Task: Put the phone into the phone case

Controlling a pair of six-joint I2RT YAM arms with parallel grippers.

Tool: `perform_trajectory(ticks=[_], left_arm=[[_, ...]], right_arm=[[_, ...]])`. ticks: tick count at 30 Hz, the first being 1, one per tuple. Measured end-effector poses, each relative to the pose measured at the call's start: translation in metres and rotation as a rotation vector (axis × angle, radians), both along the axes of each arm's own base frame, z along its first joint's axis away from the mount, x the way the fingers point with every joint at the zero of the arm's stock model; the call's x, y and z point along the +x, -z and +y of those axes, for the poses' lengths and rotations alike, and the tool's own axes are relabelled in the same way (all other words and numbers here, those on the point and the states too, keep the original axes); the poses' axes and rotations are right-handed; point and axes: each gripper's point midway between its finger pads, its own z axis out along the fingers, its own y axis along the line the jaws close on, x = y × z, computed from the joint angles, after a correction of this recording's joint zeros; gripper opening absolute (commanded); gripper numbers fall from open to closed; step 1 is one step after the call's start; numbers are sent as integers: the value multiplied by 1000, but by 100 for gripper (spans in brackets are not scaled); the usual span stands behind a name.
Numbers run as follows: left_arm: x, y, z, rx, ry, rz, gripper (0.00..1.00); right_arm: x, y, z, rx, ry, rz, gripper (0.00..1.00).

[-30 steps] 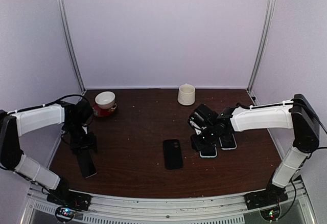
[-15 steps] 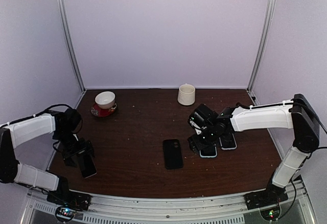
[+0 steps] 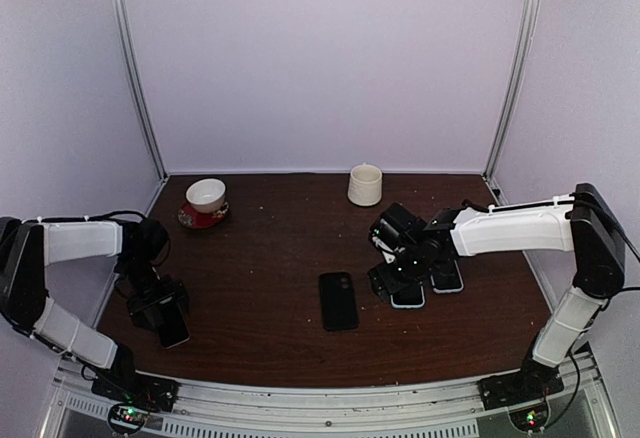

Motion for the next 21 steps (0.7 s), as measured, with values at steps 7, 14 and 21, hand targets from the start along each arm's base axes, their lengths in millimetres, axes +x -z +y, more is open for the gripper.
perform_trajectory(ticks=[7, 14, 21], left_arm=[[-4, 10, 0, 7, 41, 81, 98], [-6, 10, -1, -5, 44, 92, 84], [-7, 9, -9, -26, 62, 93, 76]], right_arm=[[4, -7, 5, 7, -9, -13, 78], [3, -6, 3, -2, -13, -10, 77], [5, -8, 4, -7, -14, -11, 76]])
